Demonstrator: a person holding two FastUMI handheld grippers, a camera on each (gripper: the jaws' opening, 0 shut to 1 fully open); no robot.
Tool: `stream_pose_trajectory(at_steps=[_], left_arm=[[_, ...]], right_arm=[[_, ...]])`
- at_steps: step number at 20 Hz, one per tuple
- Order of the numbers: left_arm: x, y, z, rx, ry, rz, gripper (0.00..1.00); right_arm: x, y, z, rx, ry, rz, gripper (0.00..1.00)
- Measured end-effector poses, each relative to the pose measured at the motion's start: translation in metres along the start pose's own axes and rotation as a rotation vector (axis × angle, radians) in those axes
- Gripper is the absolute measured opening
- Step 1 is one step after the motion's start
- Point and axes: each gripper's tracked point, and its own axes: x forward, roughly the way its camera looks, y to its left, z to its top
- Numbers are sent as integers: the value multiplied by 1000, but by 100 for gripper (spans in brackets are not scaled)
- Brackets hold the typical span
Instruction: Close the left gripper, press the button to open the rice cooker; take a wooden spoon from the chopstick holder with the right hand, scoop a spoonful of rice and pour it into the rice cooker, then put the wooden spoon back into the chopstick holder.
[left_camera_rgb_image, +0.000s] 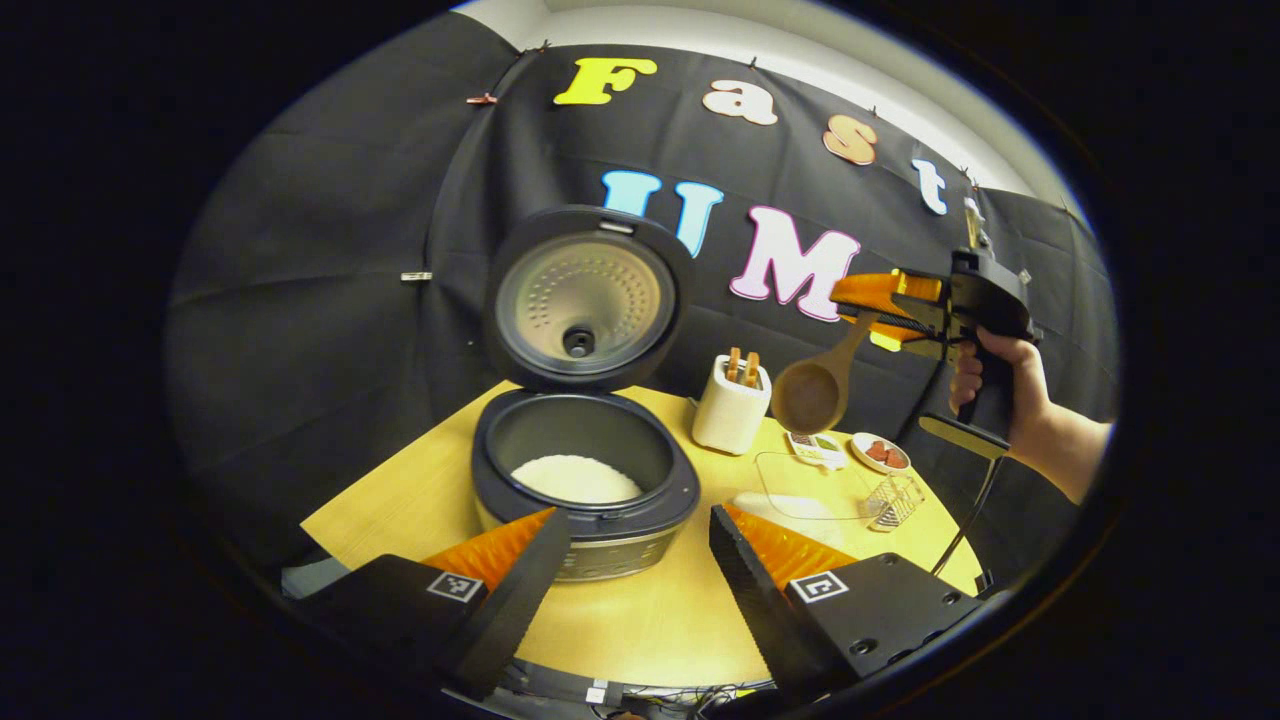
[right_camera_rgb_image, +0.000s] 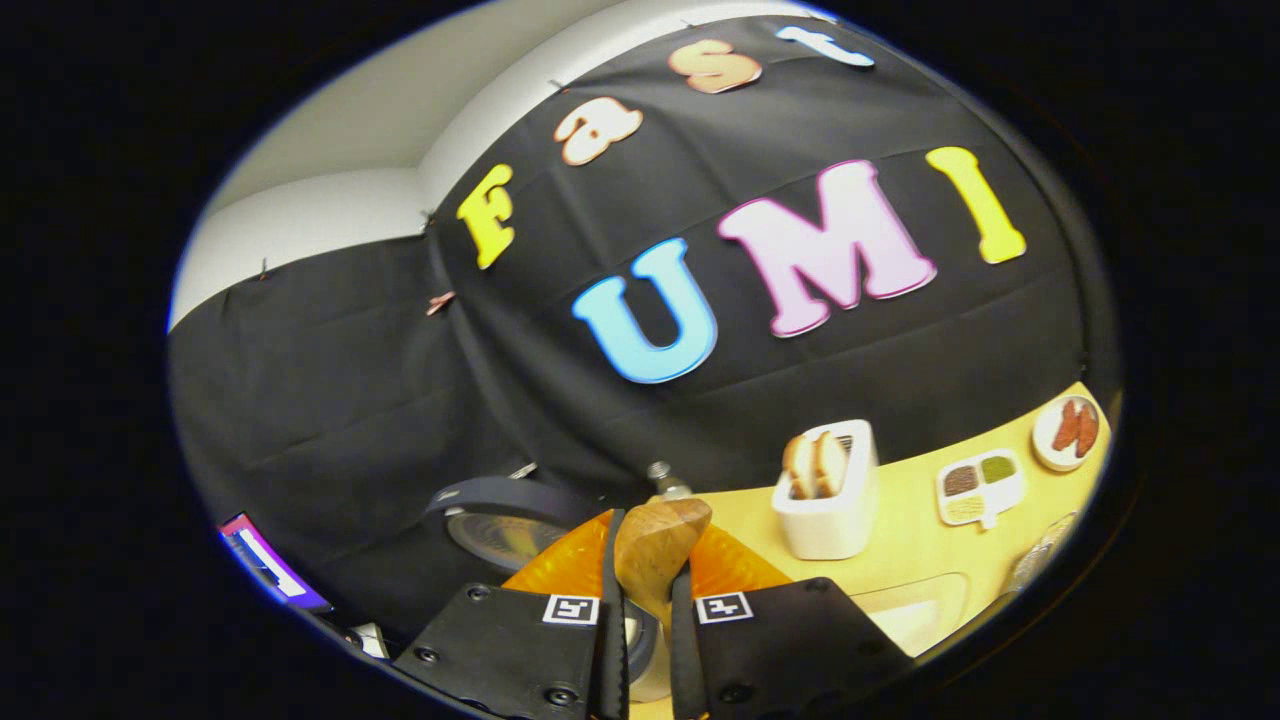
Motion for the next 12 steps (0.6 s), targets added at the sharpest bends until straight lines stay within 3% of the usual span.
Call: stream_pose_trajectory(at_steps=[6,12], left_arm=[[23,-51,11,9,1,-51,96],[32,-86,27,5,-29,-14,95]], right_arm=[[-64,-138,55,64,-118,-262,20],[-108,-264,68,169,-165,-475,20]])
